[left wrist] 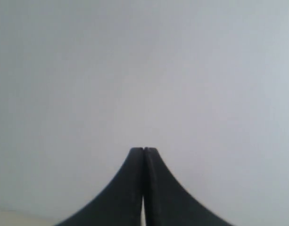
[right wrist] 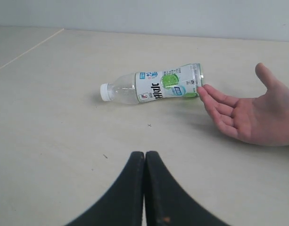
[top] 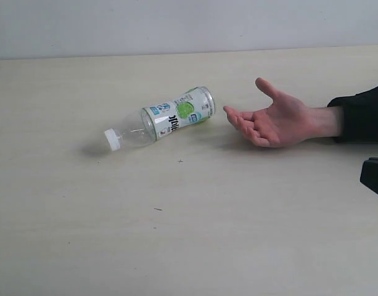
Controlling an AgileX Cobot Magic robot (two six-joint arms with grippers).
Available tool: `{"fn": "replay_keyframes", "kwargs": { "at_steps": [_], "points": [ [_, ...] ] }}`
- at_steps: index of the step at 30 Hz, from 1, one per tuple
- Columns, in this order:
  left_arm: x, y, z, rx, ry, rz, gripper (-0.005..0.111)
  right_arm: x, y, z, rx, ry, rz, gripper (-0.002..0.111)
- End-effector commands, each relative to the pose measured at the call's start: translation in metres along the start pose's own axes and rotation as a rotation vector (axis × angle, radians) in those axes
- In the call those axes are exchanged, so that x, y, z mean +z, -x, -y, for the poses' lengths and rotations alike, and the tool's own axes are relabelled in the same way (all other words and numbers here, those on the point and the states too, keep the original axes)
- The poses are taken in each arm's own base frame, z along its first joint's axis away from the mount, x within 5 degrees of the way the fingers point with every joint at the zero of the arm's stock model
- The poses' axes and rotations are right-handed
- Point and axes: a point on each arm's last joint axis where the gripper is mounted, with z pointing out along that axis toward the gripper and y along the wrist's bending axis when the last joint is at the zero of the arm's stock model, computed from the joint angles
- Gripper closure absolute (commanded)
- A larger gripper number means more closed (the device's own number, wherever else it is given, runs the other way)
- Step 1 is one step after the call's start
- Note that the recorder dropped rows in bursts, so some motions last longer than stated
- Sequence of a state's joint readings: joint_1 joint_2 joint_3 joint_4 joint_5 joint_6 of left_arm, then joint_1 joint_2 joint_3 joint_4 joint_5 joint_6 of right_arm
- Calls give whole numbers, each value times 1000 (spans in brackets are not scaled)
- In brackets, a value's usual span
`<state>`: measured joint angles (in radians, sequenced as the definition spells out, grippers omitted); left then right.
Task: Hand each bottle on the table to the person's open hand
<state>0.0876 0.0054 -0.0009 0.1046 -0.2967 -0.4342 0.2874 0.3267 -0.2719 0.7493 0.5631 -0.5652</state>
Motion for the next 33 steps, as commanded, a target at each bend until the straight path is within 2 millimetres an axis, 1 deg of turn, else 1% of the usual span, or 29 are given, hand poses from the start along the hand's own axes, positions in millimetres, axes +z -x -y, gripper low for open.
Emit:
{"fn": "replay_keyframes", "kwargs": {
  "at_steps": [1, 2, 3, 4, 5, 6, 7, 8, 9, 10, 11, 12, 14, 16, 17, 18, 21, 22, 24, 25, 26, 28, 30, 32, 33],
  "points": [
    [-6, 33, 15, -273, -223, 348, 107, 0, 0, 1, -3, -10, 10, 108],
    [-4, 37, 16, -307, -243, 362, 107, 0, 0, 1, -3, -10, 10, 108],
    [14, 55, 23, -321, -236, 324, 107, 0, 0, 1, -3, -10, 10, 108],
    [26, 64, 27, -304, -223, 285, 107, 0, 0, 1, -3, -10, 10, 108],
    [59, 77, 34, -237, -204, 184, 107, 0, 0, 1, -3, -10, 10, 108],
    [74, 81, 37, -208, -205, 148, 107, 0, 0, 1, -3, -10, 10, 108],
    [112, 86, 44, -125, -222, 50, 107, 0, 0, 1, -3, -10, 10, 108],
    [127, 86, 47, -63, -236, -1, 107, 0, 0, 1, -3, -10, 10, 108],
    [166, 82, 49, 58, -232, -144, 107, 0, 0, 1, -3, -10, 10, 108],
    [186, 80, 48, 96, -222, -206, 107, 0, 0, 1, -3, -10, 10, 108],
    [221, 71, 45, 192, -209, -337, 107, 0, 0, 1, -3, -10, 10, 108],
    [241, 62, 43, 241, -226, -408, 107, 0, 0, 1, -3, -10, 10, 108],
    [276, 45, 38, 403, -272, -513, 107, 0, 0, 1, -3, -10, 10, 108],
    [302, 31, 29, 494, -261, -554, 107, 0, 0, 1, -3, -10, 10, 108],
    [310, 26, 21, 554, -210, -554, 107, 0, 0, 1, -3, -10, 10, 108],
    [316, 19, 12, 655, -136, -559, 107, 0, 0, 1, -3, -10, 10, 108],
    [323, 12, -12, 939, 190, -574, 107, 0, 0, 1, -3, -10, 10, 108],
    [324, 7, -18, 1079, 269, -607, 107, 0, 0, 1, -3, -10, 10, 108],
    [326, -10, -25, 1384, 309, -715, 107, 0, 0, 1, -3, -10, 10, 108],
    [327, -21, -29, 1564, 293, -795, 107, 0, 0, 1, -3, -10, 10, 108],
    [326, -33, -32, 1708, 262, -891, 107, 0, 0, 1, -3, -10, 10, 108],
    [323, -58, -33, 1797, 175, -1124, 107, 0, 0, 1, -3, -10, 10, 108],
    [319, -79, -25, 1774, 14, -1357, 107, 0, 0, 1, -3, -10, 10, 108],
    [318, -102, -5, 1566, -192, -1522, 107, 0, 0, 1, -3, -10, 10, 108],
    [319, -109, 6, 1466, -282, -1546, 107, 0, 0, 1, -3, -10, 10, 108]
  ]
}}
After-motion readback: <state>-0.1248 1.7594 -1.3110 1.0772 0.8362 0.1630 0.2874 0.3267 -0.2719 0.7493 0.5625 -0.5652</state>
